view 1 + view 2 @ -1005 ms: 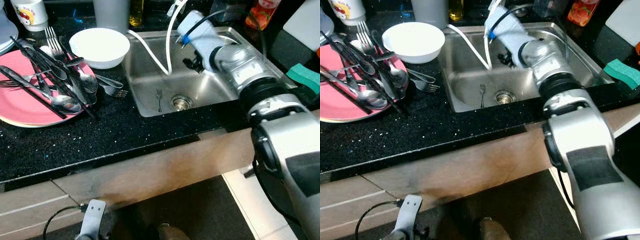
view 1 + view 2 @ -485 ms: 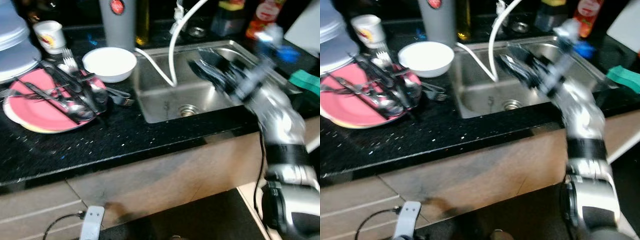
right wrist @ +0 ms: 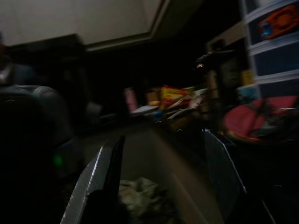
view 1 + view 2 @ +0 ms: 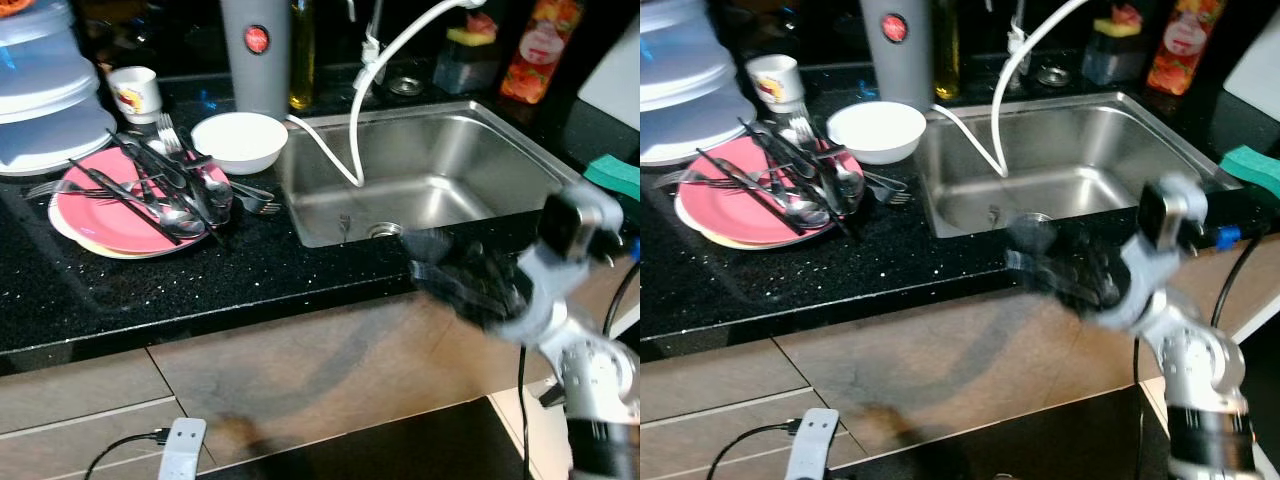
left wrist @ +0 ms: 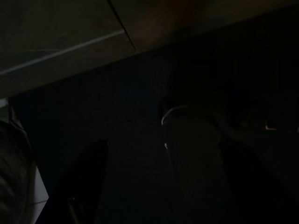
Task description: Kitchen organization
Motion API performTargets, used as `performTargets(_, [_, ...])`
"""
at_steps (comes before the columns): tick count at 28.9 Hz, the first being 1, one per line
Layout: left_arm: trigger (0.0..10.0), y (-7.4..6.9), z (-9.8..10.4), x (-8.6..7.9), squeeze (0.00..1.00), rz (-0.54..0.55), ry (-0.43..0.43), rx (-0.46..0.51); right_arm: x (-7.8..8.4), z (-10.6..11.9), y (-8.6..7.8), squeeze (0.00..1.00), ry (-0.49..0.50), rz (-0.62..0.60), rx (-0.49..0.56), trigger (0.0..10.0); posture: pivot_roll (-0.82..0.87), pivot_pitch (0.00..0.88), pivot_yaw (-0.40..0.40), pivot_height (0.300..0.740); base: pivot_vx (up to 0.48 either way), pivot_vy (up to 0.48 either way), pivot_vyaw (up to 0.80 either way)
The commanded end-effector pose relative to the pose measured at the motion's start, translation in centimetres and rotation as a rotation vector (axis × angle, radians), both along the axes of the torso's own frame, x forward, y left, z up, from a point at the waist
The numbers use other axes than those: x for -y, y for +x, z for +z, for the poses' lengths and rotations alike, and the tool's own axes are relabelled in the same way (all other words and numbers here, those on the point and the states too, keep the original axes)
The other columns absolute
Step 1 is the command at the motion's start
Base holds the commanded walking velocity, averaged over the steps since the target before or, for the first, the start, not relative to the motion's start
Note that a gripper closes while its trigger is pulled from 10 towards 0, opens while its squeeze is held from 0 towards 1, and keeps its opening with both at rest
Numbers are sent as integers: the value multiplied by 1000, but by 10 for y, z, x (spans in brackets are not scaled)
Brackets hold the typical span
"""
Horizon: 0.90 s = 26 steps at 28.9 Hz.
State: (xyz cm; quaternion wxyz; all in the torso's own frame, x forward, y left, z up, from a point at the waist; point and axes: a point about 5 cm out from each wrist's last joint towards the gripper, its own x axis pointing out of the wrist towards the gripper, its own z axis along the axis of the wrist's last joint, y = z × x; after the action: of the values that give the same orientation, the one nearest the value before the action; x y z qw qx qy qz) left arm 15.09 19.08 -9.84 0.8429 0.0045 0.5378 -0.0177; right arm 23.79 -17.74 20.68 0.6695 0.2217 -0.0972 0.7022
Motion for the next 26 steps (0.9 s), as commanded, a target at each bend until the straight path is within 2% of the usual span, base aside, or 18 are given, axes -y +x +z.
performTargets(1, [10000, -2, 0, -3, 0, 18, -4, -12, -5, -5, -10, 0, -65, 81, -15, 10000, 32, 0, -4, 740, 0, 0, 0])
performTargets(2, [10000, -2, 0, -3, 0, 18, -4, -12, -5, -5, -10, 0, -65, 81, -15, 10000, 32, 0, -4, 740, 0, 0, 0])
performTargets(3, [10000, -2, -1, -3, 0, 18, -6, -15, -5, -11, -13, 0, -112, 94, -35, 10000, 31, 0, -5, 740, 0, 0, 0])
performTargets(5, [10000, -3, -1, -3, 0, 19, -10, -23, 3, -39, -9, 0, -296, 14, -106, 10000, 30, 0, -6, 740, 0, 0, 0])
performTargets(6, [10000, -3, -1, -2, 0, 21, -13, -28, 12, -56, -6, 0, -410, -57, -146, 10000, 29, 0, -5, 740, 0, 0, 0])
performTargets(8, [10000, -3, -1, -2, 0, 22, -14, -30, 15, -60, -6, 0, -434, -77, -155, 10000, 29, 0, -5, 740, 0, 0, 0])
performTargets(9, [10000, -4, -1, -2, 0, 23, -19, -37, 27, -82, -6, 0, -571, -130, -184, 10000, 30, 0, -6, 740, 0, 0, 0])
performTargets(10, [10000, -4, -1, -2, 0, 19, -22, -42, 43, -102, -9, 0, -658, -173, -274, 10000, 30, 0, -7, 740, 0, 0, 0])
performTargets(13, [10000, -5, -2, -2, 0, 20, -23, -47, 64, -127, -19, 0, -767, -210, -384, 10000, 34, 0, -5, 740, 0, 0, 0])
performTargets(14, [10000, -5, -2, -2, 0, 20, -23, -47, 64, -127, -19, 0, -767, -210, -384, 10000, 34, 0, -5, 740, 0, 0, 0])
performTargets(16, [10000, -5, -2, -2, 0, 18, -21, -49, 73, -141, -28, 0, -840, -218, -437, 10000, 32, 0, -3, 740, 0, 0, 0])
performTargets(18, [10000, -5, -2, -2, 0, 18, -21, -49, 73, -141, -28, 0, -840, -218, -437, 10000, 32, 0, -3, 740, 0, 0, 0])
performTargets(19, [10000, -5, -2, -2, 0, 17, -19, -50, 78, -151, -34, 0, -892, -220, -479, 10000, 32, 0, -4, 740, 0, 0, 0])
performTargets(20, [10000, -5, -2, -3, 0, 17, -16, -52, 88, -179, -44, 0, -1037, -282, -547, 10000, 34, 0, -2, 740, 0, 0, 0])
performTargets(23, [10000, -5, -2, -3, 0, 16, -15, -52, 91, -188, -46, 0, -1087, -308, -563, 10000, 34, 0, -1, 740, 0, 0, 0])
performTargets(26, [10000, -5, -2, -4, 0, 14, -11, -55, 105, -226, -49, 0, -1356, -562, -583, 10000, 31, 0, 2, 740, 0, 0, 0])
